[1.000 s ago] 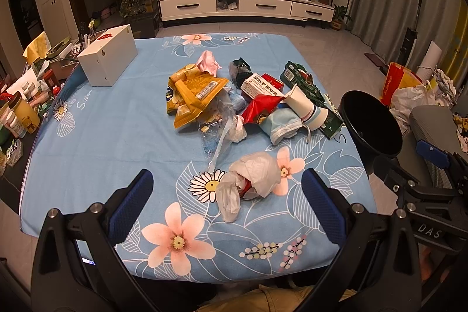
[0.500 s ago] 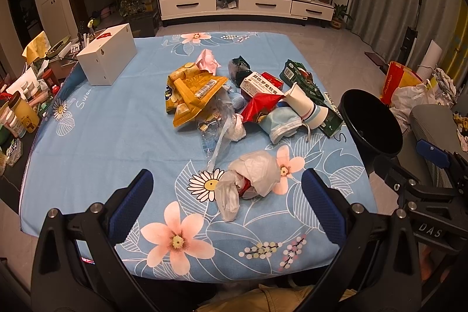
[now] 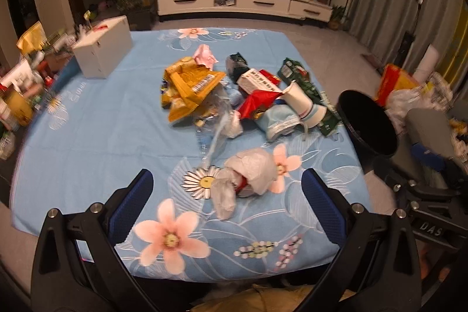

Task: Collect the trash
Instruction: 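Grasp the white plastic bag with the right gripper while the left grasps a clear plastic bag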

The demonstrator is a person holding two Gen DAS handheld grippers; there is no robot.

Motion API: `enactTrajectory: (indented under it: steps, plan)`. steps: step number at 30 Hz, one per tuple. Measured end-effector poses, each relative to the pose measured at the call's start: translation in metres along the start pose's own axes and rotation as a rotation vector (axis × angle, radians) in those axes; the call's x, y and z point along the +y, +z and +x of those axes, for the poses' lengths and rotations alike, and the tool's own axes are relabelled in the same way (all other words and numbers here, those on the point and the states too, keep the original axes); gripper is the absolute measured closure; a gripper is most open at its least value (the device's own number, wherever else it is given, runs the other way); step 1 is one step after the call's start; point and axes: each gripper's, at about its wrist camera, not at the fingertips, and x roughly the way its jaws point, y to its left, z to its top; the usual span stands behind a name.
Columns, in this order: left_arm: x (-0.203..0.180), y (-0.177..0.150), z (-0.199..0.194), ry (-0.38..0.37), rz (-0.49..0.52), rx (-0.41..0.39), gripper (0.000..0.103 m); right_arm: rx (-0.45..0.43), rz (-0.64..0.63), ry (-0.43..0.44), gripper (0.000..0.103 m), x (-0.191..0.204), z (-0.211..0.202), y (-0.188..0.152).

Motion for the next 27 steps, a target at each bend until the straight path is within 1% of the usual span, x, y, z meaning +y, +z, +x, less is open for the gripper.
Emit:
enactTrajectory:
  steps: [2,3,5,7,9,11,13,15,18,21,22,24,27]
  plan:
    - [0.014,-0.001,0.005,-0.070,-0.050,0.007,0.002,0.012,0.006,0.040,0.003,-0.002,0.006,-0.002]
    - [0.025,-0.004,0.008,-0.092,-0.086,0.015,0.002,0.019,0.005,0.040,0.003,-0.002,0.011,-0.004]
    - [0.043,-0.009,0.018,-0.097,-0.143,0.034,0.002,0.030,-0.016,0.030,0.003,0.001,0.020,-0.010]
    - [0.061,-0.017,0.028,-0.082,-0.184,0.050,0.002,0.044,-0.029,0.050,0.003,0.003,0.028,-0.014]
    - [0.072,-0.026,0.038,-0.080,-0.204,0.066,0.002,0.062,-0.034,0.097,0.003,0.006,0.036,-0.018]
    - [0.079,-0.033,0.050,-0.115,-0.230,0.093,0.002,0.072,-0.042,0.163,0.003,0.012,0.046,-0.021]
    - [0.084,-0.038,0.060,-0.170,-0.259,0.112,0.002,0.067,-0.074,0.211,0.003,0.020,0.054,-0.025]
    - [0.085,-0.041,0.069,-0.200,-0.267,0.113,0.002,0.074,-0.111,0.257,0.003,0.031,0.064,-0.030]
    - [0.082,-0.040,0.074,-0.231,-0.241,0.090,0.002,0.083,-0.155,0.336,0.003,0.048,0.081,-0.035]
    - [0.084,-0.038,0.080,-0.241,-0.235,0.083,0.002,0.075,-0.177,0.353,0.008,0.059,0.099,-0.031]
    - [0.086,-0.036,0.081,-0.243,-0.237,0.082,0.002,0.079,-0.177,0.360,0.011,0.062,0.105,-0.029]
    - [0.090,-0.034,0.083,-0.243,-0.241,0.076,0.002,0.087,-0.171,0.395,0.015,0.065,0.116,-0.025]
    - [0.094,-0.030,0.088,-0.233,-0.237,0.072,0.002,0.122,-0.158,0.423,0.019,0.068,0.136,-0.020]
